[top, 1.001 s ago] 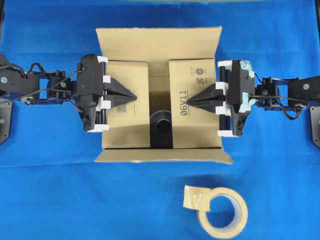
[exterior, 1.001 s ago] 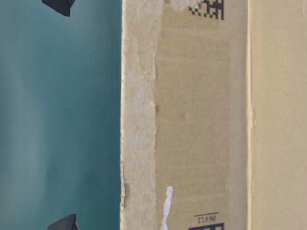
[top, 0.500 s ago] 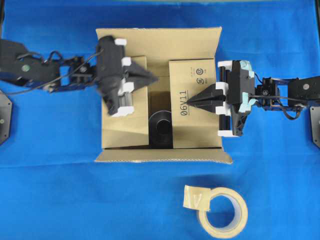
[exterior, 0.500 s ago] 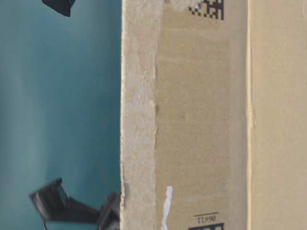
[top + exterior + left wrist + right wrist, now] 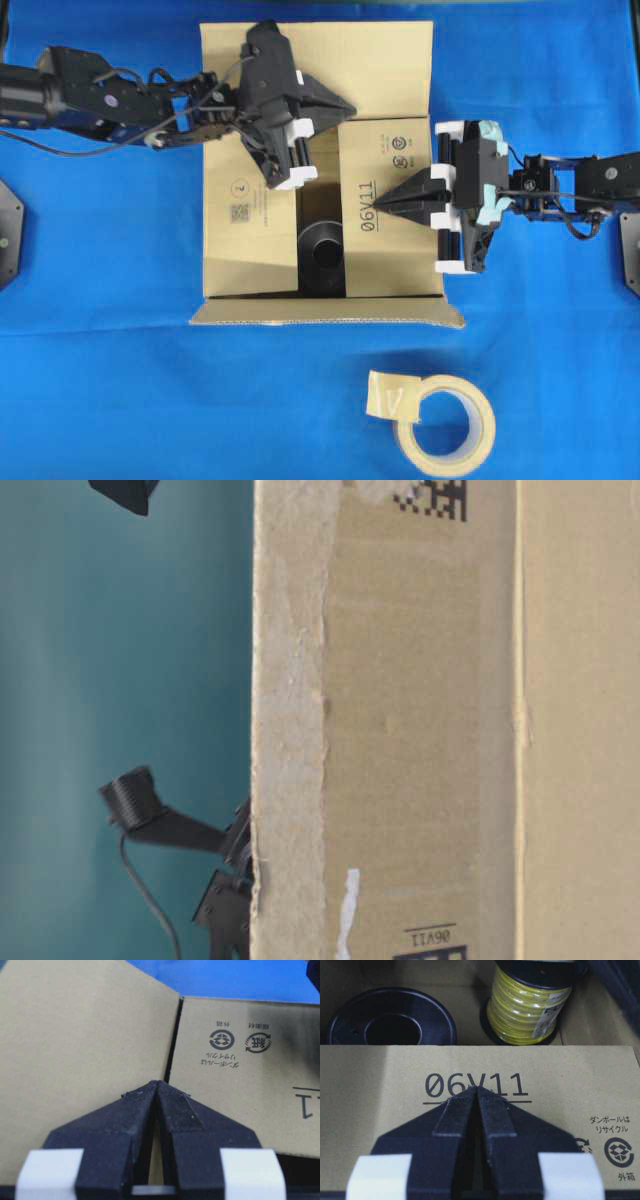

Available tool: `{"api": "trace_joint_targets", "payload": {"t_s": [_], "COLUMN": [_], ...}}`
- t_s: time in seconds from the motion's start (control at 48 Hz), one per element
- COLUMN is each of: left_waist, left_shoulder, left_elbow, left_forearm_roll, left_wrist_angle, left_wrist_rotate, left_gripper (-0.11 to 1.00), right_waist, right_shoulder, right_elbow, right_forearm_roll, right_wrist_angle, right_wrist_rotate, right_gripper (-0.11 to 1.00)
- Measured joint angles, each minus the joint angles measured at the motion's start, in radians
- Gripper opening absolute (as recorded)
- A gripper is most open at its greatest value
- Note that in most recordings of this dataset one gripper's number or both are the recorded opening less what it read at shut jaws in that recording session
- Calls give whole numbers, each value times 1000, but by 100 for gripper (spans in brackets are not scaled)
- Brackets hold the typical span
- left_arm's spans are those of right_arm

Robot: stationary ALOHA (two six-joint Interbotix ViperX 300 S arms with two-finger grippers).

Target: Close the cardboard box.

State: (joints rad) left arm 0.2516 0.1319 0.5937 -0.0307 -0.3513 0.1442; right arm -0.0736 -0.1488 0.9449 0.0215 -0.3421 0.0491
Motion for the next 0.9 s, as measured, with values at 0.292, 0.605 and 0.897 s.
{"api": "trace_joint_targets", "payload": {"t_s": [0.292, 0.605, 0.897], "left_waist": [-2, -2, -8], "left_shoulder": [25, 25, 25], "left_elbow": [-5, -5, -5], "left_forearm_roll": [0, 0, 2], "left_wrist_angle": [-2, -2, -2], "left_wrist_rotate": [-3, -5, -6], "left_gripper": [0, 0, 0], "right_waist": [-2, -2, 41], "right_shoulder": [0, -9, -143], "right_elbow": [0, -3, -28], "right_forearm_roll": [0, 0, 0], "right_wrist_angle": [0, 6, 91], "right_wrist_rotate": [0, 3, 5], "right_gripper": [0, 0, 0]}}
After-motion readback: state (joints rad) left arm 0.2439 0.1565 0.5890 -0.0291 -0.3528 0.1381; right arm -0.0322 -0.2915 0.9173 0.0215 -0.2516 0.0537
